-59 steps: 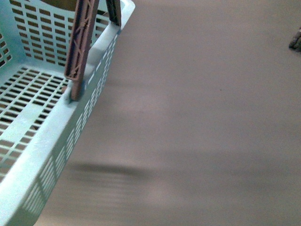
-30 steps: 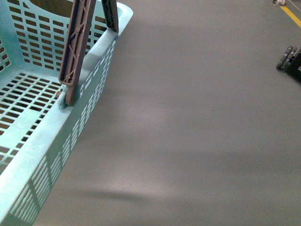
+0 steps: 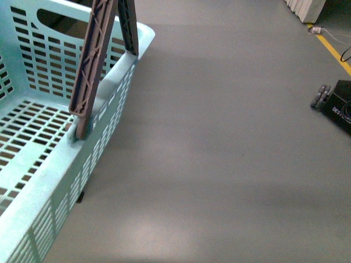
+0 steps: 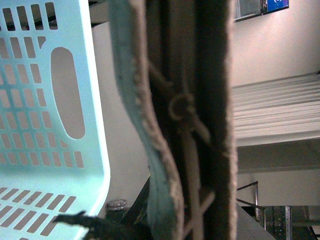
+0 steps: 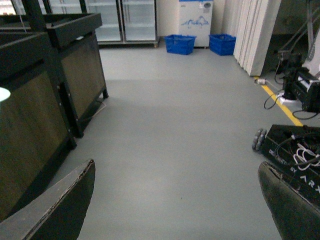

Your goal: Pick mango and avocado into basket

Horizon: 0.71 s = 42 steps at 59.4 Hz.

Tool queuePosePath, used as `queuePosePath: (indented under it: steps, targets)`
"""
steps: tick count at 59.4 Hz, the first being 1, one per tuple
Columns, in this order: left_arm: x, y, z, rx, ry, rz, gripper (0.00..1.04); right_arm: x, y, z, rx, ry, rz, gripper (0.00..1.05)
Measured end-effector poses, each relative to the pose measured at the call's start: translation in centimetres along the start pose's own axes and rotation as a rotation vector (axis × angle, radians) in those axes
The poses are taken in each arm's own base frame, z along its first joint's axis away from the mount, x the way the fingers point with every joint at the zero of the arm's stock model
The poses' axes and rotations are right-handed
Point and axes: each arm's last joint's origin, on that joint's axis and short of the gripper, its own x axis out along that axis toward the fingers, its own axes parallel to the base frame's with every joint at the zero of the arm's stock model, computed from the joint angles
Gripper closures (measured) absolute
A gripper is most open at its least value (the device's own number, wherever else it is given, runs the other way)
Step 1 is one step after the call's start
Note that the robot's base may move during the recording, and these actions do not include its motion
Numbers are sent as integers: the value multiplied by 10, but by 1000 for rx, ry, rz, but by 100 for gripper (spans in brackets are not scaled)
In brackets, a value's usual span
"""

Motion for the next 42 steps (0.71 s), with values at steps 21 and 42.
queuePosePath:
  steps: [21,42]
  targets:
    - [0,0,0,1,0,0,95,0,0,0,0,0,0,9]
    - [0,0,0,0,0,0,95,0,0,0,0,0,0,9]
